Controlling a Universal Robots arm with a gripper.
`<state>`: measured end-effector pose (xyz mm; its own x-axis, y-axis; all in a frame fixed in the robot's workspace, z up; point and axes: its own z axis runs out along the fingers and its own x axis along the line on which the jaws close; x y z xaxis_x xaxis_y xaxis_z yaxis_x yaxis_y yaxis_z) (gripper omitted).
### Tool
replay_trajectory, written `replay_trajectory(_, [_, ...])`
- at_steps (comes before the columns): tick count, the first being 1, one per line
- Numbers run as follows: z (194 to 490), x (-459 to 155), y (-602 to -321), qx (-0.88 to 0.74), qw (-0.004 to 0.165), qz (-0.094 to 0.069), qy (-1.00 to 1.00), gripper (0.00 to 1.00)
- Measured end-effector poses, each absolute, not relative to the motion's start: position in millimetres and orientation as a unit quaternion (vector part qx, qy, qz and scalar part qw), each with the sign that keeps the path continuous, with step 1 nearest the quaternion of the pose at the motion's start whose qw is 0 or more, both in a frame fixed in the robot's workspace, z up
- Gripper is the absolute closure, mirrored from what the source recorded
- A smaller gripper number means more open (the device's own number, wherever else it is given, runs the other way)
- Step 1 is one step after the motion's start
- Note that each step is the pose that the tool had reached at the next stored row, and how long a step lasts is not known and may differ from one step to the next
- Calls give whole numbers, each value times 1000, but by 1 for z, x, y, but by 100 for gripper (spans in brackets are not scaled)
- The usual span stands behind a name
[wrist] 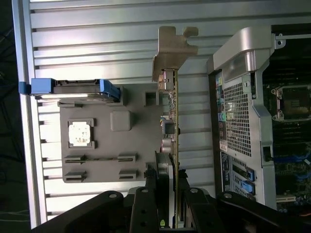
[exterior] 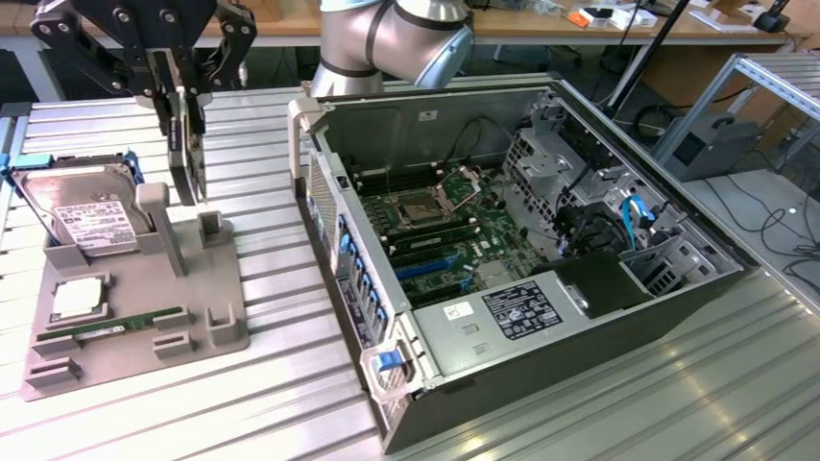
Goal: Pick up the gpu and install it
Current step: 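Pick up the gpu and move the gpu toward the slot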
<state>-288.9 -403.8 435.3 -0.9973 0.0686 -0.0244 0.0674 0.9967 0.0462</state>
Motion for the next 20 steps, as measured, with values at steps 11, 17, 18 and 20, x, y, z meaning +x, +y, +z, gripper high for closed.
replay_trajectory(11, [435, -274, -404, 34, 13, 23, 999, 73])
replay_trajectory(17, [435, -262, -404, 34, 13, 23, 999, 73])
replay_trajectory(18, [435, -260, -404, 34, 13, 23, 999, 73])
replay_trajectory(20, [435, -257, -404, 34, 13, 23, 999, 73])
